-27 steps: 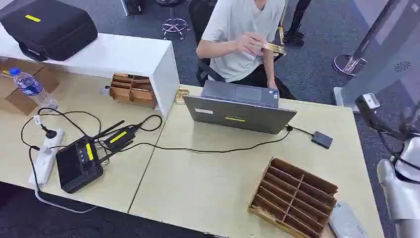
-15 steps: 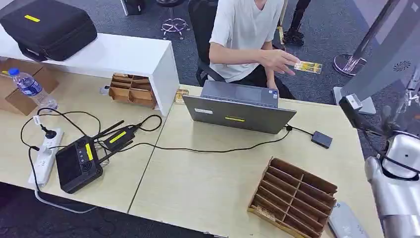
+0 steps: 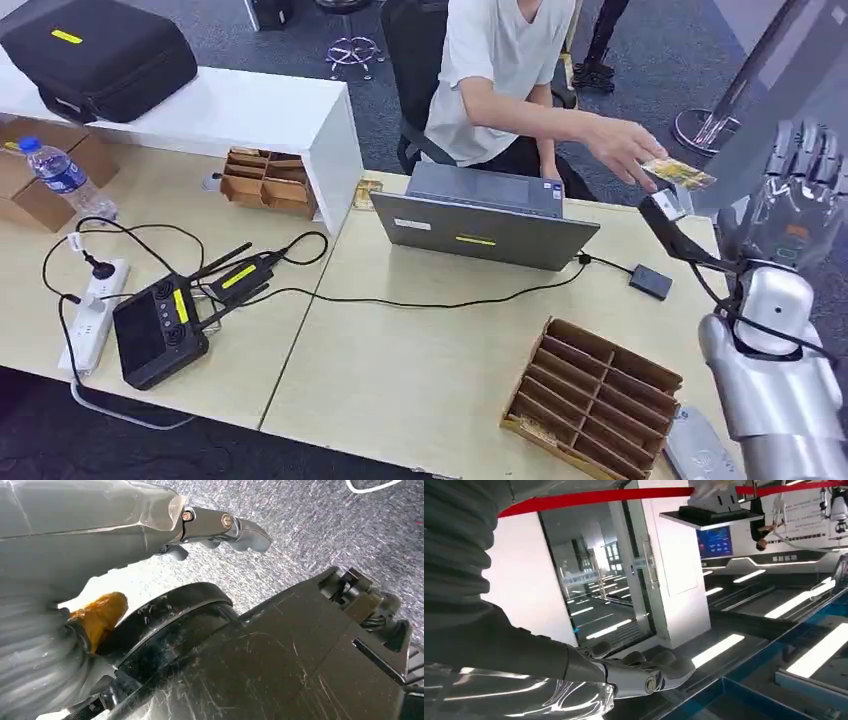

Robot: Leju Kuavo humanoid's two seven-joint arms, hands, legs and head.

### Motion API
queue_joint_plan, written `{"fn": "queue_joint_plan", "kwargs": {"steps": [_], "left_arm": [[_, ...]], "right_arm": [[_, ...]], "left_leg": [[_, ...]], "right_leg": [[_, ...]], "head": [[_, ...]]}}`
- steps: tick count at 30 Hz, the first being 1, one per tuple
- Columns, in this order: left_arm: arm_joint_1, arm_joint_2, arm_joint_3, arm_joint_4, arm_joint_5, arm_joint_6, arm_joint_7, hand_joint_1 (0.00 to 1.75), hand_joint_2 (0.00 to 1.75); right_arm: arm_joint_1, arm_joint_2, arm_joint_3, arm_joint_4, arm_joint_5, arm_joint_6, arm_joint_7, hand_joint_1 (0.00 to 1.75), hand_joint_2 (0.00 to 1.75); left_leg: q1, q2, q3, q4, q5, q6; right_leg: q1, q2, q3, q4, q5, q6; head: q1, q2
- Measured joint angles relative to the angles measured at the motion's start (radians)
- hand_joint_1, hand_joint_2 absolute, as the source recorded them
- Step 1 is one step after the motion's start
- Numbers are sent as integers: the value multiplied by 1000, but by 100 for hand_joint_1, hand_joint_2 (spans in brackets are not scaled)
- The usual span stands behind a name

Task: Pass the card to the sensor for recognition and then transmit it.

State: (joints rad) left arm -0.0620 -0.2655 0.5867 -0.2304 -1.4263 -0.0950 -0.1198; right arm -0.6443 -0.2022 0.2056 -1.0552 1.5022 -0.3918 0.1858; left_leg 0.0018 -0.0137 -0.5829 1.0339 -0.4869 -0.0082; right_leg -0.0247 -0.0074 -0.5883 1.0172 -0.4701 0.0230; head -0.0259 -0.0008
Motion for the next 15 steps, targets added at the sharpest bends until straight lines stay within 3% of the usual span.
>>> {"fn": "queue_joint_plan", "kwargs": {"steps": [4,13,14,15], "left_arm": [[4,0,-2,0,-5,8,-43,0,175],[3,0,-2,0,1,0,-43,0,175],[3,0,-2,0,1,0,-42,0,175],[3,0,-2,0,1,0,-42,0,175]], "right_arm": [[11,0,4,-20,-6,0,-8,0,175],[13,0,10,-29,-18,-3,-12,0,175],[13,0,10,-29,-18,-3,-12,19,175],[13,0,10,-29,-18,-3,-12,175,175]], "left_leg": [[0,0,0,0,0,0],[0,0,0,0,0,0],[0,0,0,0,0,0],[0,0,0,0,0,0]], "right_leg": [[0,0,0,0,0,0],[0,0,0,0,0,0],[0,0,0,0,0,0],[0,0,0,0,0,0]], "head": [[0,0],[0,0],[0,0],[0,0]]}}
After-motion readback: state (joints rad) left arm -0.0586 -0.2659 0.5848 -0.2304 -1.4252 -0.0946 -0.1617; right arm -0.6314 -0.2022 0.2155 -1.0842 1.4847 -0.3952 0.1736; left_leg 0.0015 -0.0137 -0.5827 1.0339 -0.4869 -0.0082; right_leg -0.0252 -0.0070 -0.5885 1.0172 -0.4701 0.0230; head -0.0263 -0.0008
